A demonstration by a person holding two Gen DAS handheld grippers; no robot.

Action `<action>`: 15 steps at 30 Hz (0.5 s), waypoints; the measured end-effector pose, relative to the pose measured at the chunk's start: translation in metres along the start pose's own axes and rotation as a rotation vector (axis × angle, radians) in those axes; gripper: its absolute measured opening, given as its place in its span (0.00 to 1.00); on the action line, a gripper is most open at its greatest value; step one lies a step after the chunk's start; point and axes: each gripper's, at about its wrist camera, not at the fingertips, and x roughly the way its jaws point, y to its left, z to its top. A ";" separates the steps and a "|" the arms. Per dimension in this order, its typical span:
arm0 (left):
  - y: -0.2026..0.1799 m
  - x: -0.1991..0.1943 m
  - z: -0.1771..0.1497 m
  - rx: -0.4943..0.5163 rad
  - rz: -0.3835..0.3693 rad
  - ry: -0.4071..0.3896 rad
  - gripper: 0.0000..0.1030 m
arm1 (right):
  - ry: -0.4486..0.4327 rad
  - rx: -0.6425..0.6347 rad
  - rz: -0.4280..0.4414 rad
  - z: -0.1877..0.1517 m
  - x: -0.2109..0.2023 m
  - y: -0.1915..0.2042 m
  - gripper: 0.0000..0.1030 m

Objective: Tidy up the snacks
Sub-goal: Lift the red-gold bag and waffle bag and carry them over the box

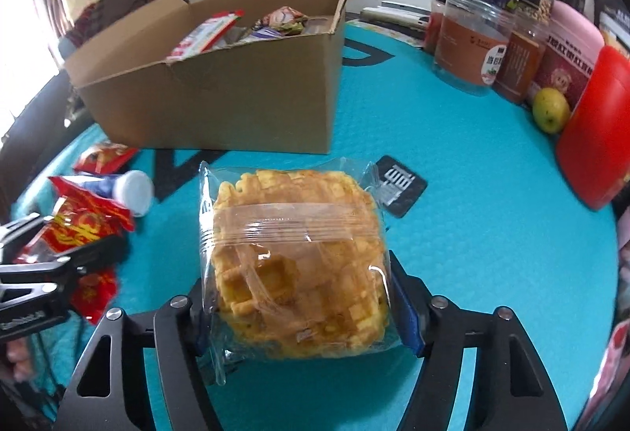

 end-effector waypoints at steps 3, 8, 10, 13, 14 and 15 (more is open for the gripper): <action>-0.001 -0.004 -0.003 -0.005 -0.011 0.002 0.60 | -0.005 0.024 0.034 -0.006 -0.007 0.003 0.68; -0.002 -0.017 -0.007 -0.001 -0.023 -0.019 0.60 | -0.025 0.063 0.091 -0.017 -0.023 0.009 0.68; -0.001 -0.022 -0.007 0.000 -0.028 -0.027 0.60 | -0.033 0.077 0.122 -0.022 -0.031 0.013 0.68; -0.002 -0.031 -0.007 0.006 -0.034 -0.043 0.60 | -0.048 0.077 0.141 -0.025 -0.041 0.019 0.68; -0.002 -0.035 -0.007 0.007 -0.037 -0.049 0.60 | -0.053 0.075 0.144 -0.026 -0.044 0.021 0.68; -0.003 -0.039 -0.008 0.009 -0.041 -0.057 0.60 | -0.059 0.072 0.148 -0.026 -0.048 0.024 0.68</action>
